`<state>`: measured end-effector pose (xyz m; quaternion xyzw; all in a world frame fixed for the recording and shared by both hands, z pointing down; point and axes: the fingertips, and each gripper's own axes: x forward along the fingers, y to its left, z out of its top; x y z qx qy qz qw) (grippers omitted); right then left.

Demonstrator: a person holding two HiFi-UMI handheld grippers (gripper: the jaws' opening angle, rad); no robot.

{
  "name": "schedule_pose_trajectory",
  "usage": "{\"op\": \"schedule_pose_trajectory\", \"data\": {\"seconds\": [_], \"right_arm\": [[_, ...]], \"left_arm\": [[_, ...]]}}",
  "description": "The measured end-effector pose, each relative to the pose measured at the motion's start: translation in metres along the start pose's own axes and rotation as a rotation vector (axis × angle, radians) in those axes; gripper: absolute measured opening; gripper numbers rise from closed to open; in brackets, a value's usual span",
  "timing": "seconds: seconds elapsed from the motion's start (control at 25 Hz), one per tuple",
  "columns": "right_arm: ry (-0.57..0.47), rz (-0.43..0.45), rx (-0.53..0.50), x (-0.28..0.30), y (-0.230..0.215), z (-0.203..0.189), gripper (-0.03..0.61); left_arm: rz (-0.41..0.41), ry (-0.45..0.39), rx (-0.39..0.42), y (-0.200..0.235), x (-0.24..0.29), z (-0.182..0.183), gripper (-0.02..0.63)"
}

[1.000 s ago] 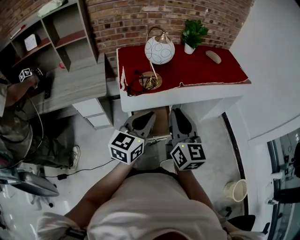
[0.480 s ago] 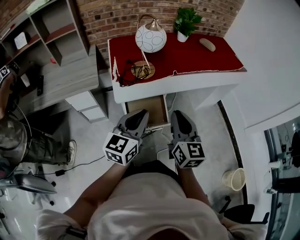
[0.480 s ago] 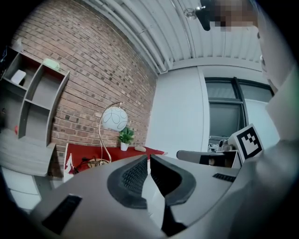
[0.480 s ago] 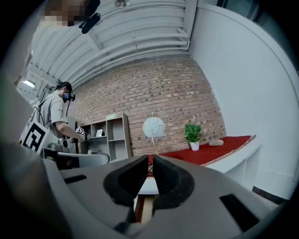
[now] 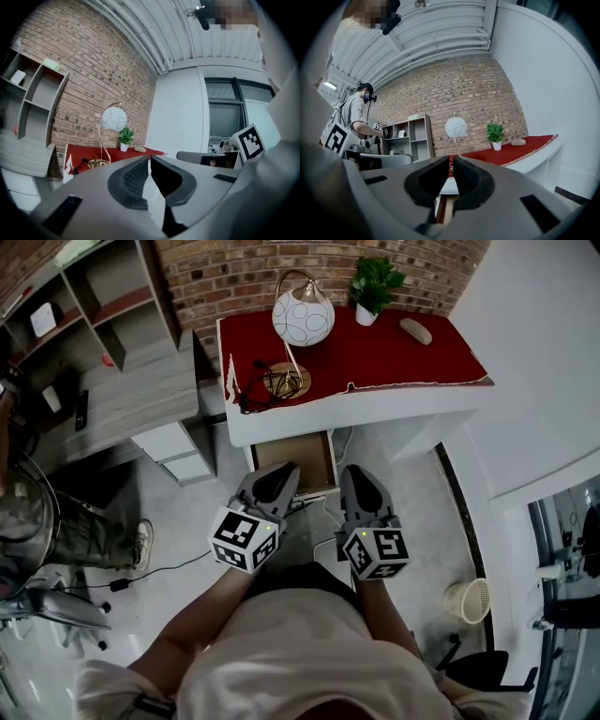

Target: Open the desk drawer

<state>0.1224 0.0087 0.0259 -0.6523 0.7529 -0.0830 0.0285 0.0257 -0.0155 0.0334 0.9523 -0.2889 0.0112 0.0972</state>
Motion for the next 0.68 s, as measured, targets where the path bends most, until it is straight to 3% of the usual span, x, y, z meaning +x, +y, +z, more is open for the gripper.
{"op": "schedule_pose_trajectory", "data": {"seconds": [0.68], "right_arm": [[0.020, -0.004, 0.026, 0.0005, -0.0096, -0.0070, 0.040]], "left_arm": [[0.001, 0.023, -0.007, 0.0016, 0.0072, -0.0055, 0.011]]}}
